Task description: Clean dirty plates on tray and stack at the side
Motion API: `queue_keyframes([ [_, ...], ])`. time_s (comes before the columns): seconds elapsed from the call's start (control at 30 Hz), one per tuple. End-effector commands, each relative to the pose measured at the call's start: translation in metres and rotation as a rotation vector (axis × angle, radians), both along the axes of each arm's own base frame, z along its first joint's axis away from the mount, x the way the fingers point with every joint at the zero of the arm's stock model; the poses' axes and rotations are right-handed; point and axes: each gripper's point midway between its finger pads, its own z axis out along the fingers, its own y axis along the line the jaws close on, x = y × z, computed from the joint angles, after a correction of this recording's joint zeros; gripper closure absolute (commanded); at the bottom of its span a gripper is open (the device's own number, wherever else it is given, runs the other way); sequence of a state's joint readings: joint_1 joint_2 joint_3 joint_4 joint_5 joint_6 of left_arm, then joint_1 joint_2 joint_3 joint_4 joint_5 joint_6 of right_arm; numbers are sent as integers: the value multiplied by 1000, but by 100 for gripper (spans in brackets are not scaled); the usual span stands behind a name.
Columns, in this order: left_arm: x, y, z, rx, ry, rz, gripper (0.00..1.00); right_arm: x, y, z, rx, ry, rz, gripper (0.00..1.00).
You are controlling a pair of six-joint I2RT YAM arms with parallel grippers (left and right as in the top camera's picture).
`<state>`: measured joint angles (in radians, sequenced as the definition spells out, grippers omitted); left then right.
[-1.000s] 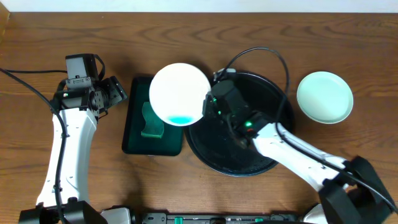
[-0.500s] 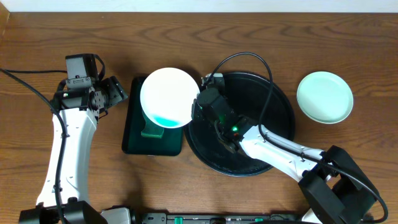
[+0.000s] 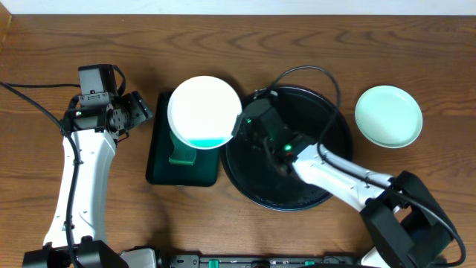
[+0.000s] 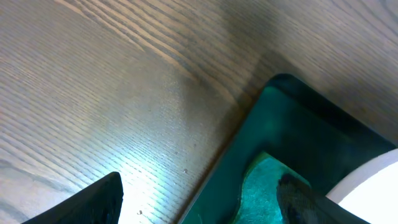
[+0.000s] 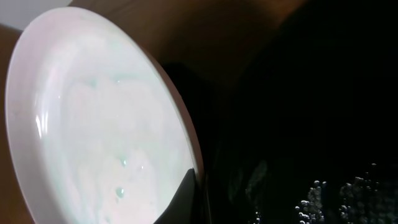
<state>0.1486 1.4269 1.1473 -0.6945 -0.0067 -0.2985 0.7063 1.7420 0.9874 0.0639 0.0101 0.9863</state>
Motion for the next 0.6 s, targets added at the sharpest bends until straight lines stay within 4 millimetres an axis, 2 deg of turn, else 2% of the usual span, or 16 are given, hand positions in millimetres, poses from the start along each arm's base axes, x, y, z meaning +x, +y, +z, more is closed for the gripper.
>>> queue_keyframes([
  [0.0,3,3,7,12,-17,6,20,3,1,6,164,128,30,99],
  [0.2,3,3,7,12,-17,6,21,-1,-13,5,259,256,86,98],
  [0.57,3,3,7,12,-17,6,20,-14,-66,-36,68,395,-14,98],
])
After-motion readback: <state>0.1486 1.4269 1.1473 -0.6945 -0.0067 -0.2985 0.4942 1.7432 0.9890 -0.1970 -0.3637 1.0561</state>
